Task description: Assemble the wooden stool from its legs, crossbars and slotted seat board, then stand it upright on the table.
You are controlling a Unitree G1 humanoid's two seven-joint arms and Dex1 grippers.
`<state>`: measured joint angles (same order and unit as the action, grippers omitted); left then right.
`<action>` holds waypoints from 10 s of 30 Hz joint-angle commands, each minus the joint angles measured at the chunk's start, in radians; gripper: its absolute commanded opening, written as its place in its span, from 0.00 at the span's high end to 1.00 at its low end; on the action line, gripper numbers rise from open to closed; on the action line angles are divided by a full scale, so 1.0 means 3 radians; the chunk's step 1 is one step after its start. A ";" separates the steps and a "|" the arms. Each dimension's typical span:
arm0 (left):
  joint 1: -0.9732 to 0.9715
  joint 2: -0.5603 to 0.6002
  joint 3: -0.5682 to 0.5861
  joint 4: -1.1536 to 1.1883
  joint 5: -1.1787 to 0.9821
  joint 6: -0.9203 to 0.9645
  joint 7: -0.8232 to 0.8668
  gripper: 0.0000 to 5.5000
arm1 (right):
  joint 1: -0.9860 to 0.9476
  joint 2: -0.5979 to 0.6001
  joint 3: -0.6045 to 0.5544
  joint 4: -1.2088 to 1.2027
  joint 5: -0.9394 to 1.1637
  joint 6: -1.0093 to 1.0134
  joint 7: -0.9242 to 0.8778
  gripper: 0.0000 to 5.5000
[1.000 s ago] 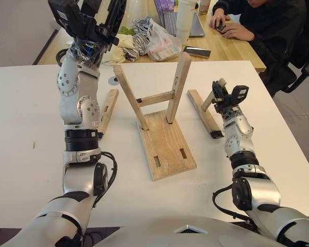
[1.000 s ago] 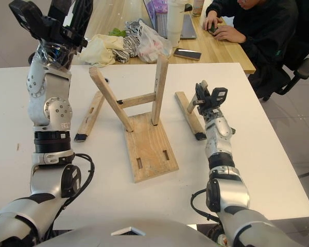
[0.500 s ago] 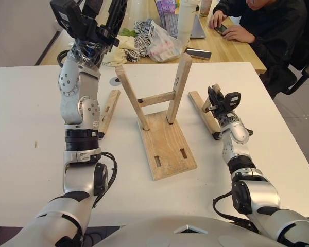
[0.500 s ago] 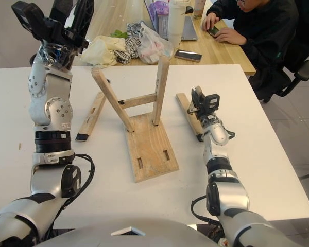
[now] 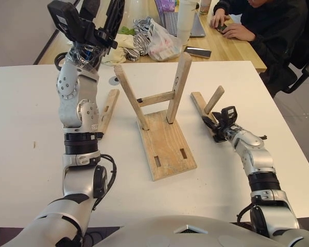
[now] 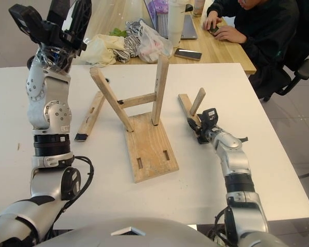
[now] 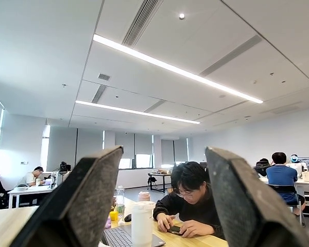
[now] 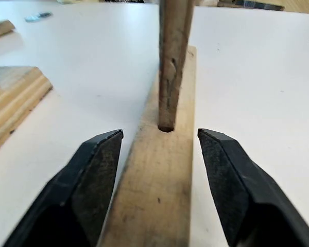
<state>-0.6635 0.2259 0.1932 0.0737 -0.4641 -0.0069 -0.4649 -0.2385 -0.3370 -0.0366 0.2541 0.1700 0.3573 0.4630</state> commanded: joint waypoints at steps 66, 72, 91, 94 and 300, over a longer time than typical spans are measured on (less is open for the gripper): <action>-0.0019 -0.0305 0.0013 -0.0257 -0.2796 0.3253 -0.0359 0.60 | -0.0816 -0.0173 -0.0692 -0.2190 0.3733 0.2273 -0.0255 0.63; 0.0008 -0.0296 -0.0062 -0.0310 -0.2551 0.3080 -0.0443 0.61 | -0.0802 -0.0167 -0.0665 -0.2192 0.3773 0.2242 -0.0327 0.63; 0.0260 -0.0106 0.0132 -0.0538 -0.2230 0.2704 -0.0516 0.62 | -0.0486 -0.0530 -0.0856 -0.2034 0.3720 0.2105 -0.0039 0.23; 0.0494 0.0045 0.0068 -0.0851 -0.2125 0.2670 -0.0606 0.62 | -0.0316 -0.0744 -0.1026 -0.1849 0.3593 0.1999 0.0283 0.23; 0.1534 0.1326 -0.0970 -0.1875 0.0302 0.2708 -0.0987 0.32 | 0.0704 -0.1325 0.0396 -0.1063 -0.3608 -0.4611 -0.1391 0.77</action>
<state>-0.1836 0.6372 -0.0952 -0.4470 -0.3369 0.7858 -0.7674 -0.0067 -0.7155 0.0674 -0.0446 -0.8721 -1.0265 0.0234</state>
